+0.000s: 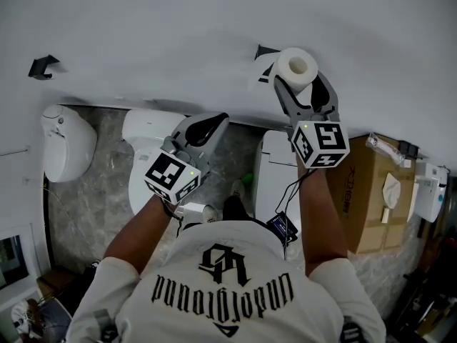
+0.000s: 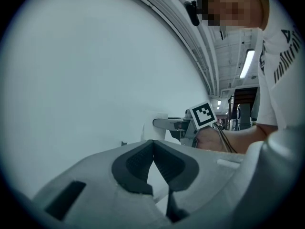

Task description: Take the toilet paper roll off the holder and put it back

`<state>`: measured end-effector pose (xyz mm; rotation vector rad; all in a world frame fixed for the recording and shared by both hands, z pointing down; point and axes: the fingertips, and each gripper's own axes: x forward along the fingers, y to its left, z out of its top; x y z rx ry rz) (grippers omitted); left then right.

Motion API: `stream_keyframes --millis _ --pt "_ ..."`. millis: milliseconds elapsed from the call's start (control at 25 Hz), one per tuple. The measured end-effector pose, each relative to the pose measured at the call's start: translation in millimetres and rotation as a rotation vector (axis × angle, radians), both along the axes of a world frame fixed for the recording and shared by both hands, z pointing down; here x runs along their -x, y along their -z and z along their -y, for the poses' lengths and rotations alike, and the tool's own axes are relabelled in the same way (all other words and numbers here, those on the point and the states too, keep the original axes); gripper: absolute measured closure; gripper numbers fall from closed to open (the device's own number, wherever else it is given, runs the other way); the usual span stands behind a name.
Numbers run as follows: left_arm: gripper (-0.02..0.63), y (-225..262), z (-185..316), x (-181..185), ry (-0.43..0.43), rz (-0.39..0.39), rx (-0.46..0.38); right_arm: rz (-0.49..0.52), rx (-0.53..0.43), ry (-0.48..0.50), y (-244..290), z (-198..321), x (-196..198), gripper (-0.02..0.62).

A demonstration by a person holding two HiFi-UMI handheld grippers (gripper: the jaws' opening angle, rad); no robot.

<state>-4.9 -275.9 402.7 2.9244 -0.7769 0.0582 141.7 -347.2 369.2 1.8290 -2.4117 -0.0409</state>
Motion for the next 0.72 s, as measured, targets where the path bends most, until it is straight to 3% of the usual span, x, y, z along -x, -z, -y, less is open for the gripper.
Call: stream_keyframes --millis 720 --pt "0.592 51 -107 53 -0.024 -0.02 -0.109 0.007 -0.058 -0.02 34 -154 50 0.278"
